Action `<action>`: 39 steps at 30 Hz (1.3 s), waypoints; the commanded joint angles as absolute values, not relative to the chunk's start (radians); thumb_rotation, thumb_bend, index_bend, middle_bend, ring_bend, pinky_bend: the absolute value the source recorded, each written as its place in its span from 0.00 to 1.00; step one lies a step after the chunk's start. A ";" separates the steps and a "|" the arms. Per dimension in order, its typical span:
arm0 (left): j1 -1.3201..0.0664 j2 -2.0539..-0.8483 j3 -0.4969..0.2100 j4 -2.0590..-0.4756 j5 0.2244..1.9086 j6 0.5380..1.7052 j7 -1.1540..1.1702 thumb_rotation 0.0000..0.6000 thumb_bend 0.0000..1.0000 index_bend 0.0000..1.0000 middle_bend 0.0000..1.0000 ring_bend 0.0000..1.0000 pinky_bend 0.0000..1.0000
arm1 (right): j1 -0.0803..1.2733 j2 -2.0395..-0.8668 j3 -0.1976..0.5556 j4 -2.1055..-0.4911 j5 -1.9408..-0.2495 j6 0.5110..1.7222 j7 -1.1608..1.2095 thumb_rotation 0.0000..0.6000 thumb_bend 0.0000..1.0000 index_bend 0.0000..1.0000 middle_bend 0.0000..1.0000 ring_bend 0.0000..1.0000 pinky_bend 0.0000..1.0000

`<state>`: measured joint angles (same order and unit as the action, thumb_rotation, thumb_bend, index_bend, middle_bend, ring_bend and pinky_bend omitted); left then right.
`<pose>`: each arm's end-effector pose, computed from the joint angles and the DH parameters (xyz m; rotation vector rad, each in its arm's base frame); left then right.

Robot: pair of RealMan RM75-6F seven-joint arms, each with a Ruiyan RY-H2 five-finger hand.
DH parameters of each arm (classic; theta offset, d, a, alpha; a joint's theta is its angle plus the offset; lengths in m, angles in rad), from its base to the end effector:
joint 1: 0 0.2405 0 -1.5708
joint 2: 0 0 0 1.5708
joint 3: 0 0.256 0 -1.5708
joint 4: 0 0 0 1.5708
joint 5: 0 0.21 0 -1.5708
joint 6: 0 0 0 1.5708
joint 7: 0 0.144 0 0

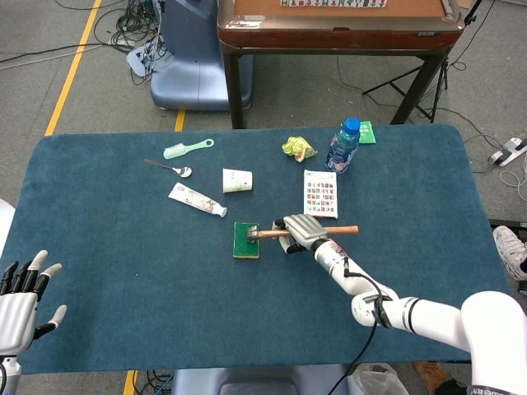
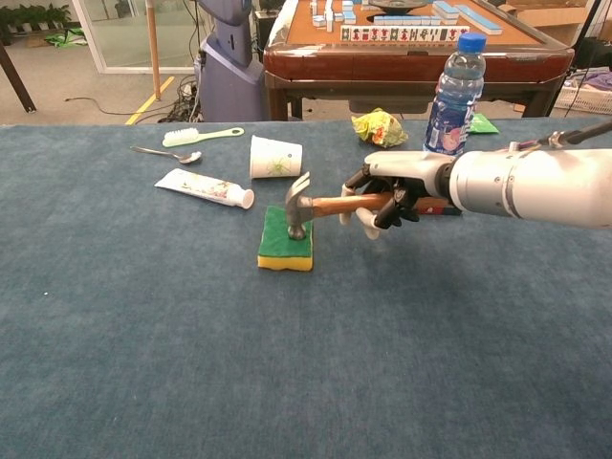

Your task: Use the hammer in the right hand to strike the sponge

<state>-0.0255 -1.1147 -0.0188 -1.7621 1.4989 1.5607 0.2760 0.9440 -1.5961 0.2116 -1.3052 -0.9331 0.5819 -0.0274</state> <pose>-0.2901 0.1550 0.1543 -1.3751 -0.8151 -0.7818 -0.1209 -0.3826 -0.0554 1.9522 -1.4059 0.8612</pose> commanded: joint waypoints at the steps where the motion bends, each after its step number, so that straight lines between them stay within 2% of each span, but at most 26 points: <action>1: -0.026 -1.116 -0.019 -1.762 1.501 1.561 0.277 1.00 0.24 0.20 0.07 0.08 0.01 | 0.923 -1.566 0.248 -1.366 -0.960 0.623 0.023 1.00 0.90 0.72 0.91 0.83 0.95; 7: -0.027 -1.120 -0.021 -1.760 1.508 1.562 0.278 1.00 0.24 0.20 0.07 0.08 0.01 | 0.842 -1.544 0.301 -1.437 -1.089 0.728 0.209 1.00 0.90 0.72 0.91 0.83 0.95; 12: -0.030 -1.122 -0.022 -1.759 1.509 1.556 0.284 1.00 0.24 0.20 0.07 0.08 0.01 | 0.798 -1.557 0.296 -1.416 -1.184 0.786 0.332 1.00 0.90 0.72 0.91 0.83 0.95; 20: -0.031 -1.124 -0.024 -1.756 1.503 1.549 0.283 1.00 0.24 0.20 0.07 0.08 0.01 | 0.829 -1.582 0.264 -1.345 -1.186 0.716 0.317 1.00 0.90 0.72 0.91 0.83 0.95; 32: -0.023 -1.126 -0.020 -1.738 1.491 1.545 0.261 1.00 0.24 0.20 0.07 0.08 0.01 | 0.916 -1.695 0.210 -1.181 -1.050 0.569 0.142 1.00 0.90 0.72 0.91 0.83 0.95; 39: -0.019 -1.125 -0.020 -1.736 1.491 1.550 0.256 1.00 0.24 0.20 0.07 0.08 0.01 | 0.882 -1.635 0.264 -1.299 -1.076 0.668 0.171 1.00 0.90 0.72 0.91 0.83 0.95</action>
<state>-0.0195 -1.1251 -0.0207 -1.7359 1.4915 1.5499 0.2554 0.8981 -1.6684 0.2418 -1.2483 -1.0539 0.6361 0.1462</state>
